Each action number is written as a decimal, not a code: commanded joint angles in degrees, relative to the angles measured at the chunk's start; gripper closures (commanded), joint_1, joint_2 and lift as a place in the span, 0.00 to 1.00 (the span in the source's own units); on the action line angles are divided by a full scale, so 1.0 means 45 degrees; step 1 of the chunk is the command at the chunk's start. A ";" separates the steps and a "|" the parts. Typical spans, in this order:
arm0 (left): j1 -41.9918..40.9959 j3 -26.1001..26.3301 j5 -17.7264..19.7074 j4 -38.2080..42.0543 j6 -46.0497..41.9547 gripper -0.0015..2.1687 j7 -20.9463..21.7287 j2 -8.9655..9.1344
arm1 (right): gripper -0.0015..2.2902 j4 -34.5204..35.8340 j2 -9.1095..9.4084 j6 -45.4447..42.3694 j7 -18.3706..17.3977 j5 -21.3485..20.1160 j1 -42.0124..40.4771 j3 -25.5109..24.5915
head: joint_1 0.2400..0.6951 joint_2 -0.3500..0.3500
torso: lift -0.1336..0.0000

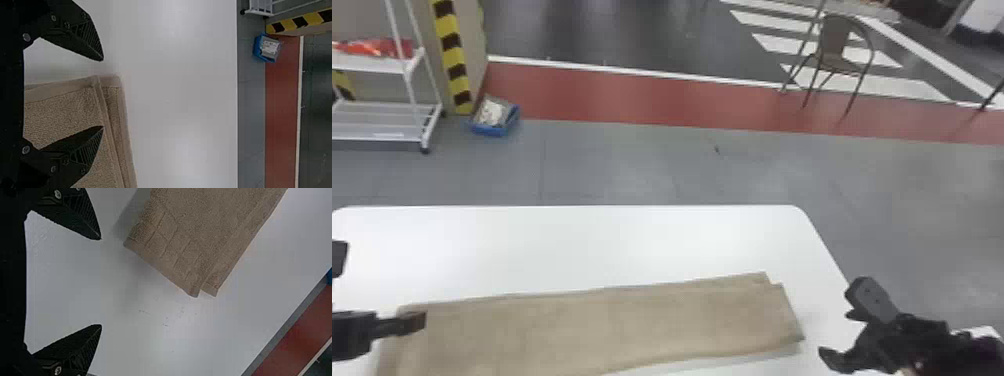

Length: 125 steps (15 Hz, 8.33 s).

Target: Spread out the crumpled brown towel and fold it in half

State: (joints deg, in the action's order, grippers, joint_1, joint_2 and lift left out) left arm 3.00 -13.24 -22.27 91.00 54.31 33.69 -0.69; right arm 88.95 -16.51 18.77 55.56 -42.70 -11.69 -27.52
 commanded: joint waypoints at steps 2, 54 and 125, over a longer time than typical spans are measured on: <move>0.0310 -0.0086 0.0047 -0.0026 0.1635 0.01 0.0190 -0.0003 | 0.04 -0.0100 -0.0023 -0.0001 -0.0062 -0.0023 -0.0020 0.0003 | 1.00 0.11 | 1.00; -0.0159 -0.1550 0.1961 -0.0221 -0.0045 0.47 0.1244 -0.0511 | 0.04 -0.0842 -0.0160 0.0038 -0.0120 -0.0179 0.0449 0.0316 | 1.00 0.15 | 1.00; -0.1038 -0.1472 0.2215 0.0423 -0.1373 0.47 0.1420 -0.0453 | 0.19 -0.4221 0.0290 0.5546 -0.2581 0.2828 0.5625 0.2230 | 1.00 0.25 | 1.00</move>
State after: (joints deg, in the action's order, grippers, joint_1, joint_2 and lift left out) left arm -1.80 -19.96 -12.23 92.97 48.12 40.08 -2.72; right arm 70.30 -15.21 43.01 44.00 -29.68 13.25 -18.30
